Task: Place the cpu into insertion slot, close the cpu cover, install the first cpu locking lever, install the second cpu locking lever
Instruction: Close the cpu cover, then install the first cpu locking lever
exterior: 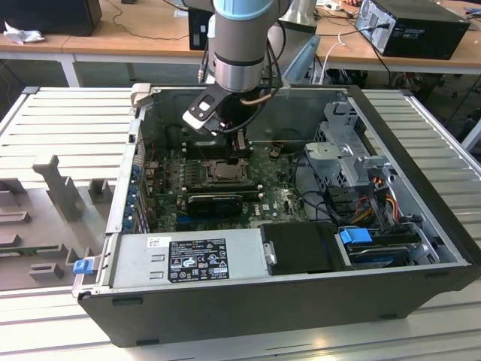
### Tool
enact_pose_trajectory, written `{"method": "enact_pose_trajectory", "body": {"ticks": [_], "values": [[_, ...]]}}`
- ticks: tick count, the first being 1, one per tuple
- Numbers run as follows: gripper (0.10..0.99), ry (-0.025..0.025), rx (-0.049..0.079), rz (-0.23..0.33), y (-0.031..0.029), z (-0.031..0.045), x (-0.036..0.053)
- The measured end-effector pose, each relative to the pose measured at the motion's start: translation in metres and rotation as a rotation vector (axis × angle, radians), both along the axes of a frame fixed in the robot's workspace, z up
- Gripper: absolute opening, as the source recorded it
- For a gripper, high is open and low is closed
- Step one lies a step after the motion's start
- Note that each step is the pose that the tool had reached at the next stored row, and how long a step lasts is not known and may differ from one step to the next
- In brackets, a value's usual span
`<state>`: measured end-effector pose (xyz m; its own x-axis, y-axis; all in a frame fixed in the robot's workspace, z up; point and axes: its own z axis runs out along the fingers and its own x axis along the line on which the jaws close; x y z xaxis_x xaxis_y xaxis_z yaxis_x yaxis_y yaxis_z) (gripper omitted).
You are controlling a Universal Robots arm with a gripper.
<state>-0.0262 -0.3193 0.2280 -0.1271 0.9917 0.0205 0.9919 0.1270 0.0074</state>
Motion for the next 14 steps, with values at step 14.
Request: {"method": "enact_pose_trajectory", "body": {"ticks": [14], "values": [[0.106, 0.0, 0.0, 0.0, 0.0, 0.009, -0.0114]]}}
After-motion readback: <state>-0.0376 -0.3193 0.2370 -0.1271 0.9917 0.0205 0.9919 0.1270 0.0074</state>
